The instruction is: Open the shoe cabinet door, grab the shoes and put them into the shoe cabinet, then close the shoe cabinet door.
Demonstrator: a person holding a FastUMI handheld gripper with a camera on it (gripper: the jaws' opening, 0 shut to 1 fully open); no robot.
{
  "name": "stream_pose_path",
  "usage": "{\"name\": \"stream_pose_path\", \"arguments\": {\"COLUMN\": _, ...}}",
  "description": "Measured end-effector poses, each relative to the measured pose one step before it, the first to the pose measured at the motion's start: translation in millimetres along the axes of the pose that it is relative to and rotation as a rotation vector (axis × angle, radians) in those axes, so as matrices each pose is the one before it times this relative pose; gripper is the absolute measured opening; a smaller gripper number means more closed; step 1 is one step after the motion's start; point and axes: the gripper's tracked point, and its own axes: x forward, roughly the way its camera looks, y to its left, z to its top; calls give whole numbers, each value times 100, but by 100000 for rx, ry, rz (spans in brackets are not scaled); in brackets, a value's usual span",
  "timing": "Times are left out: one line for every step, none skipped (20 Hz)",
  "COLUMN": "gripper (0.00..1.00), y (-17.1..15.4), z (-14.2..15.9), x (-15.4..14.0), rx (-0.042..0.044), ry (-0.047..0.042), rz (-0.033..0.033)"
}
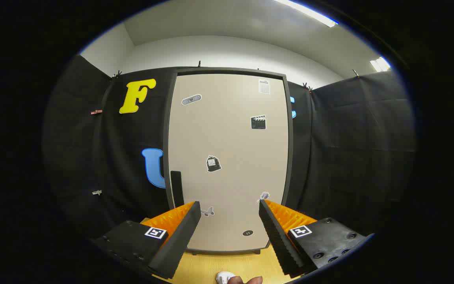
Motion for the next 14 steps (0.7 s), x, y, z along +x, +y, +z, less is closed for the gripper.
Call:
{"name": "stream_pose_path", "arguments": {"gripper": 97, "y": 122, "z": -101, "x": -156, "rx": 11, "ry": 185, "rz": 367}}
{"name": "stream_pose_path", "arguments": {"gripper": 97, "y": 35, "z": -165, "x": -198, "rx": 11, "ry": 310, "rz": 187}}
{"name": "stream_pose_path", "arguments": {"gripper": 97, "y": 126, "z": -93, "x": -149, "rx": -2, "ry": 212, "rz": 412}}
{"name": "stream_pose_path", "arguments": {"gripper": 97, "y": 5, "z": -27, "x": -205, "rx": -73, "ry": 125, "rz": 140}}
{"name": "stream_pose_path", "arguments": {"gripper": 97, "y": 28, "z": -27, "x": -131, "rx": -240, "ry": -61, "rz": 221}}
{"name": "stream_pose_path", "arguments": {"gripper": 97, "y": -63, "z": 42, "x": -79, "rx": -245, "ry": -168, "rz": -210}}
{"name": "stream_pose_path", "arguments": {"gripper": 97, "y": -32, "z": 54, "x": -68, "rx": 65, "ry": -76, "rz": 70}}
{"name": "stream_pose_path", "arguments": {"gripper": 97, "y": 57, "z": 18, "x": -49, "rx": 239, "ry": 42, "rz": 48}}
{"name": "stream_pose_path", "arguments": {"gripper": 97, "y": 13, "z": 94, "x": -112, "rx": 311, "ry": -130, "rz": 24}}
{"name": "stream_pose_path", "arguments": {"gripper": 97, "y": 24, "z": 173, "x": -34, "rx": 187, "ry": -303, "rz": 30}}
{"name": "stream_pose_path", "arguments": {"gripper": 97, "y": 19, "z": 131, "x": -39, "rx": 103, "ry": -324, "rz": -35}}
{"name": "stream_pose_path", "arguments": {"gripper": 97, "y": 50, "z": 65, "x": -78, "rx": 16, "ry": -143, "rz": 68}}
{"name": "stream_pose_path", "arguments": {"gripper": 97, "y": 39, "z": -2, "x": -22, "rx": 3, "ry": 20, "rz": 48}}
{"name": "stream_pose_path", "arguments": {"gripper": 97, "y": 71, "z": 15, "x": -97, "rx": 16, "ry": -20, "rz": 48}}
